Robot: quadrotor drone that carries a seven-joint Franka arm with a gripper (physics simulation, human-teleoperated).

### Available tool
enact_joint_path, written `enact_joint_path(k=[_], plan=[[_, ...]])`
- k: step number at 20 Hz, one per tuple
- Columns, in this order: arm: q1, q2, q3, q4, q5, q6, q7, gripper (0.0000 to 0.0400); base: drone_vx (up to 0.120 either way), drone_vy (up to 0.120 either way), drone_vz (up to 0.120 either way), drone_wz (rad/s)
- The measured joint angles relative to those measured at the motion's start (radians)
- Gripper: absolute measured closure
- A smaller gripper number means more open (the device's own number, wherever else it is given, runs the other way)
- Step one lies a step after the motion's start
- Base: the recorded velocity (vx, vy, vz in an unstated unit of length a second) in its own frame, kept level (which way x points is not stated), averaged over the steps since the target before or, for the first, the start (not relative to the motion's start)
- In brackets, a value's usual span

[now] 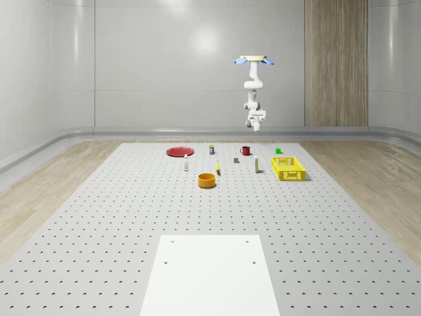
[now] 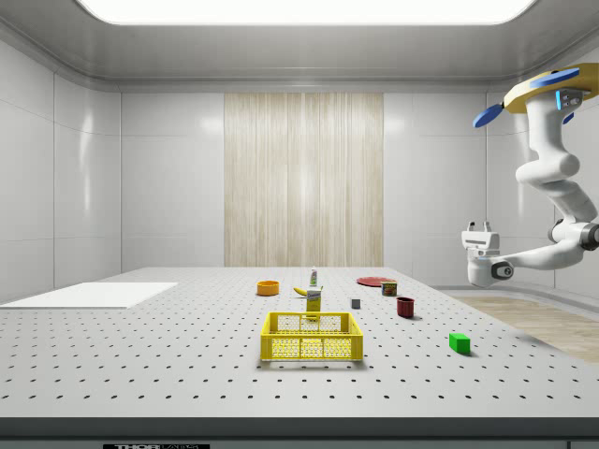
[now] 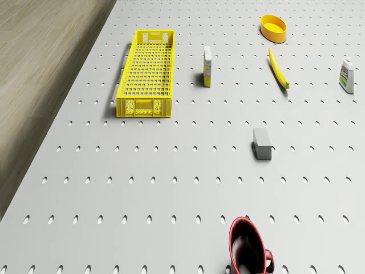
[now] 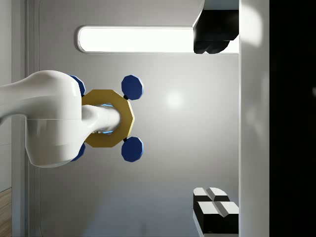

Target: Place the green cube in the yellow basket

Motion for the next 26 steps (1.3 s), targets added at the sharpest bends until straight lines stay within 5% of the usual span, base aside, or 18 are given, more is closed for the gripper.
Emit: enact_joint_path(k=[26], plan=[[-0.004,-0.001,0.004,0.017,-0.002,0.002,-0.001,0.0000,0.120,0.120,0.000,0.000]])
